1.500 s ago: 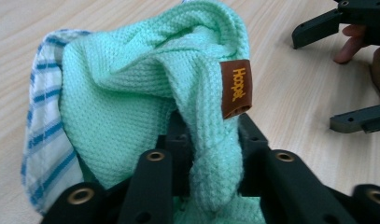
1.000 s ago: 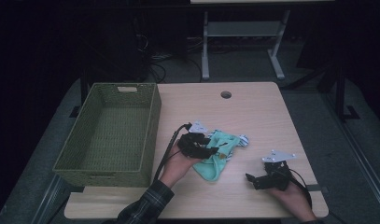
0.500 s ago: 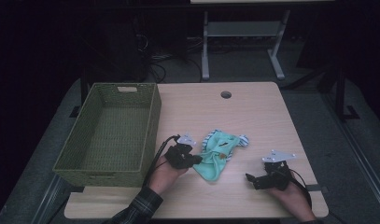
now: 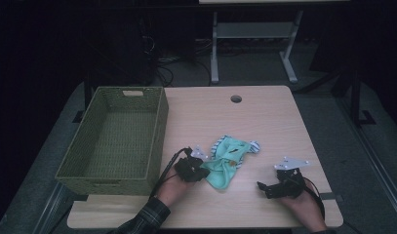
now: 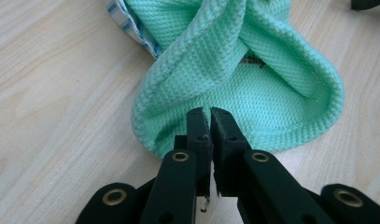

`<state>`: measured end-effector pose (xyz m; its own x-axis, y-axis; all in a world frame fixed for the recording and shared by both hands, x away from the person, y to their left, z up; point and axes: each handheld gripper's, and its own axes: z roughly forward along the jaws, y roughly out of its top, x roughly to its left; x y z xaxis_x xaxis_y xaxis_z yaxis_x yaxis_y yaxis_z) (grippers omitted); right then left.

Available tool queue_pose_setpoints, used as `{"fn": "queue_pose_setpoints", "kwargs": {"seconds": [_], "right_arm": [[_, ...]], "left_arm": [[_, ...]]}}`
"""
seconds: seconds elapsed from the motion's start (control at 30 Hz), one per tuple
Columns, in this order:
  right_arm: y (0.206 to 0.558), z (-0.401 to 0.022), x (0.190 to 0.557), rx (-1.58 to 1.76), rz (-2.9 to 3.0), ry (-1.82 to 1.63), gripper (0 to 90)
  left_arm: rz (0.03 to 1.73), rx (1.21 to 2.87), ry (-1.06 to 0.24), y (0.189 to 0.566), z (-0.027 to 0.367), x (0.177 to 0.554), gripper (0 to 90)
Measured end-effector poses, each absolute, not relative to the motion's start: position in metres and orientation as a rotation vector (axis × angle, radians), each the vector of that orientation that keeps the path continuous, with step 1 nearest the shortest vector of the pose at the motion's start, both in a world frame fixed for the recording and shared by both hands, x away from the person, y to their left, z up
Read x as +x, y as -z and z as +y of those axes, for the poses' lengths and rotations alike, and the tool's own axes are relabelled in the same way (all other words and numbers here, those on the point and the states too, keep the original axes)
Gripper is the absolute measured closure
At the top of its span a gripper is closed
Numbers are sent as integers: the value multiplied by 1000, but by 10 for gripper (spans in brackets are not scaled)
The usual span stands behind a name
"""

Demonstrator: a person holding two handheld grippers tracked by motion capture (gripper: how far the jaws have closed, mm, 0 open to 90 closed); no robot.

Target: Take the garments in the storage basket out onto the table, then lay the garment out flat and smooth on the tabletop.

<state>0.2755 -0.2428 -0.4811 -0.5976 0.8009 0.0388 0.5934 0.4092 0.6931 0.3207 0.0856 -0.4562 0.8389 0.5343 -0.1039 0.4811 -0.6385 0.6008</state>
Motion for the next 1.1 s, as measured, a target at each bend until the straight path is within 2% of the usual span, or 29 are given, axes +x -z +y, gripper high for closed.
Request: {"fn": "queue_pose_setpoints", "kwargs": {"seconds": [0.23, 0.3, 0.33, 0.4, 0.43, 0.57, 0.87, 1.1], "right_arm": [[472, -243, 279, 1213, 2390, -989, 159], [465, -245, 283, 1210, 2383, -1031, 238], [465, -245, 283, 1210, 2383, -1031, 238], [462, -247, 287, 1215, 2383, -1053, 292], [459, -249, 291, 1221, 2382, -1069, 343], [453, -251, 302, 1228, 2365, -1108, 412], [449, -253, 333, 1264, 2352, -1139, 468], [455, -249, 363, 1300, 2370, -1144, 457]], "left_arm": [[744, 2373, -116, 457, 85, 320, 864], [744, 2370, -110, 457, 86, 320, 864], [744, 2370, -110, 457, 86, 320, 864], [750, 2371, -103, 457, 86, 321, 864], [753, 2371, -99, 457, 86, 321, 864], [750, 2377, -104, 456, 85, 321, 864], [759, 2372, -97, 457, 85, 321, 864], [760, 2373, -96, 457, 86, 321, 864]]}}
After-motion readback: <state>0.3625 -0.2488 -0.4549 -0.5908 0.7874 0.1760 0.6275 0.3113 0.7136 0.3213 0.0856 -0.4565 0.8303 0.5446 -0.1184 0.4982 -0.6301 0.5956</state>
